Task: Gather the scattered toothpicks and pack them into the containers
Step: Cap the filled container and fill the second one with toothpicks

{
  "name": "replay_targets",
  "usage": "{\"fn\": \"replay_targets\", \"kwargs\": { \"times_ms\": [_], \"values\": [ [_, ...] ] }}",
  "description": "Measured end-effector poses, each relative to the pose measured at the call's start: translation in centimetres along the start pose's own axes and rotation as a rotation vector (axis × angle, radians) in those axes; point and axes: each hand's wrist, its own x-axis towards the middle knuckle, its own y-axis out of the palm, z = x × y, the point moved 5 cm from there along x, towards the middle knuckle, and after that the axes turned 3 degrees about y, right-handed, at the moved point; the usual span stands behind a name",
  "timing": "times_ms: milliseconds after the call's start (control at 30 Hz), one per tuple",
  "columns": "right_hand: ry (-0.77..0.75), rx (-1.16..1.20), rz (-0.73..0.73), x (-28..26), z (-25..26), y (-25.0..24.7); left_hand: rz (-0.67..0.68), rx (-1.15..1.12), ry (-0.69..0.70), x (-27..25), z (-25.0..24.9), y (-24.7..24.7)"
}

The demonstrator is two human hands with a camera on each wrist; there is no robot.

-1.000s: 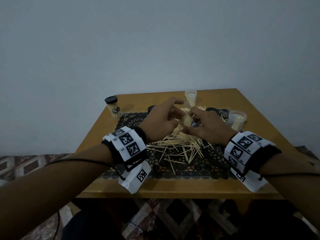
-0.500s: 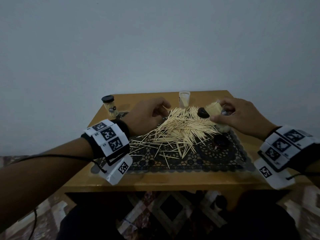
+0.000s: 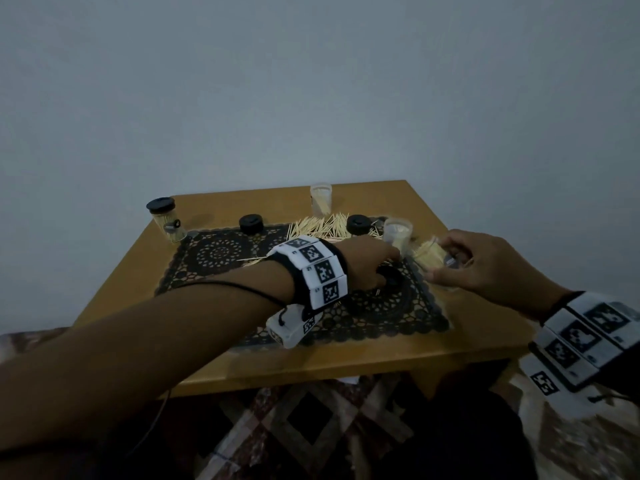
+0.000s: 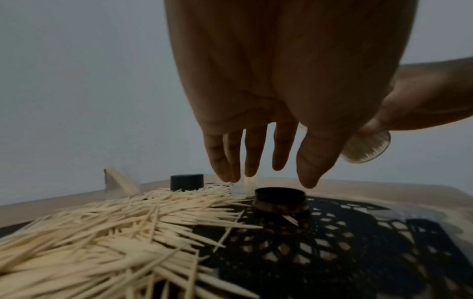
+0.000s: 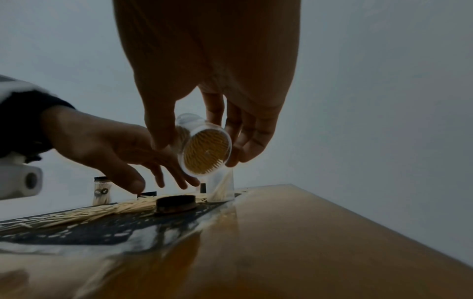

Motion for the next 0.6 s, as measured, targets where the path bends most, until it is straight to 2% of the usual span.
{"fn": "replay_targets", "kwargs": {
  "times_ms": [300, 433, 600],
  "values": [
    [0.02, 0.143, 0.015, -0.9, -0.6, 0.8, 0.078, 0.098, 0.075, 2.2, -1.5, 1.0],
    [0.025, 0.213, 0.012, -0.9, 0.0, 1.4, 0.001, 0.059, 0.03, 2.0, -0.8, 0.6],
    [0.057, 0.362, 0.007, -0.1, 1.5, 2.5, -0.206, -0.123, -0.085, -0.9, 1.8, -2.0]
  ]
}}
